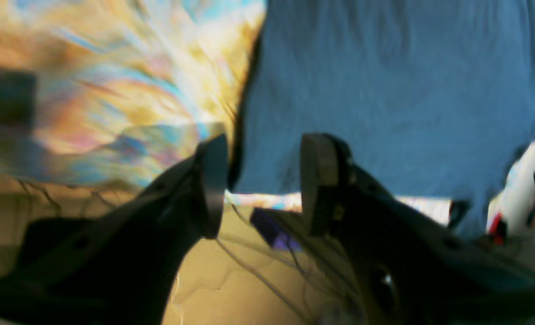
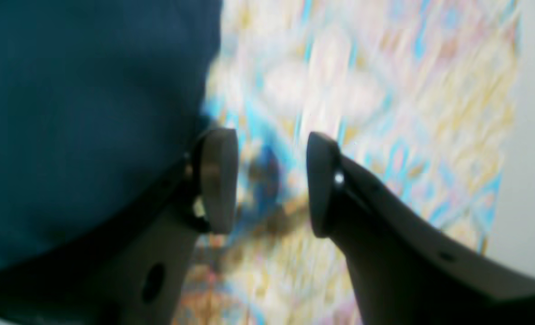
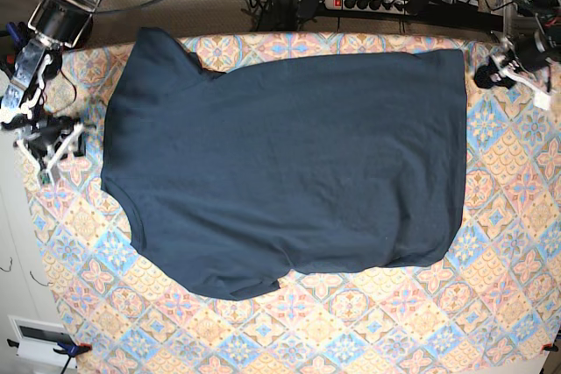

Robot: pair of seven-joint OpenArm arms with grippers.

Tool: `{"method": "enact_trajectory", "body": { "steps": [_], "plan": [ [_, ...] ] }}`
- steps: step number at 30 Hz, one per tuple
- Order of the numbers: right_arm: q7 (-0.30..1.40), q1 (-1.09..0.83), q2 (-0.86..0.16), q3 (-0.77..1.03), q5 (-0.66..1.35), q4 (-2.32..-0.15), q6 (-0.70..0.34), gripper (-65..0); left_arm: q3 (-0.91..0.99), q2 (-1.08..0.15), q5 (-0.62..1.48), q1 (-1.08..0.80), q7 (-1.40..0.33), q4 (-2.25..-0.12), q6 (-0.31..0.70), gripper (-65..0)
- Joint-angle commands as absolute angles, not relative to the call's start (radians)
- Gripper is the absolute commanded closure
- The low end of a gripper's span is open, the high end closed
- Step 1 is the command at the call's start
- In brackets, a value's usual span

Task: Layout the t-shirt on the table in an organized manner, then fold the t-shirt properly
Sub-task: 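Pull the shirt edge outward with the right gripper to smooth it, then grasp the shirt's collar-side corners with both grippers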

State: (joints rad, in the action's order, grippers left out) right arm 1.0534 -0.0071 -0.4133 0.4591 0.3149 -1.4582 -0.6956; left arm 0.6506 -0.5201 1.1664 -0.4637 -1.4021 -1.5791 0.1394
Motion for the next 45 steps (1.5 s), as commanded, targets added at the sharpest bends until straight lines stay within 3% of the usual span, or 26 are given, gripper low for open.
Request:
{"method": "enact_trajectory", "body": {
  "steps": [1,13,19,21,24,25,38,45],
  "plan": [
    [1.049,-0.002,-0.44,0.466,0.346,-1.498,-0.698,-24.0,0.638,-0.538,1.178,-0.458,-1.396,-1.575,0.14,-26.3],
    [1.109,-0.278,-0.441,0.51,0.464,-1.666,-0.698,-24.0,0.584,-0.394,0.957,-0.394,-1.345,-1.529,0.14,-26.3],
    [1.109,-0.36,-0.441,0.538,0.483,-1.71,-0.698,-24.0,0.522,-0.387,0.949,-0.394,-1.345,-1.529,0.145,-24.7],
    [1.109,-0.386,-0.444,0.535,0.542,-1.709,-0.698,-24.0,0.478,-0.39,0.951,-0.394,-1.345,-1.534,0.145,-18.8],
    [1.109,-0.403,-0.476,0.53,0.622,-1.707,-0.698,-24.0,0.472,-0.389,0.967,-0.394,-1.339,-1.534,0.147,-2.5],
    [1.109,-0.407,-0.481,0.53,0.653,-1.705,-0.698,-24.0,0.472,-0.389,0.981,-0.394,-1.339,-1.534,0.147,0.0],
    [1.276,-0.432,-0.483,0.529,0.748,-1.713,-0.698,-24.4,0.475,-0.417,1.063,-0.346,-1.342,-1.532,0.145,0.0],
    [1.308,-0.432,-0.483,0.426,0.843,-1.713,-0.698,-24.4,0.475,-0.417,1.058,-0.331,-1.339,-1.532,0.145,0.0]
  ]
}}
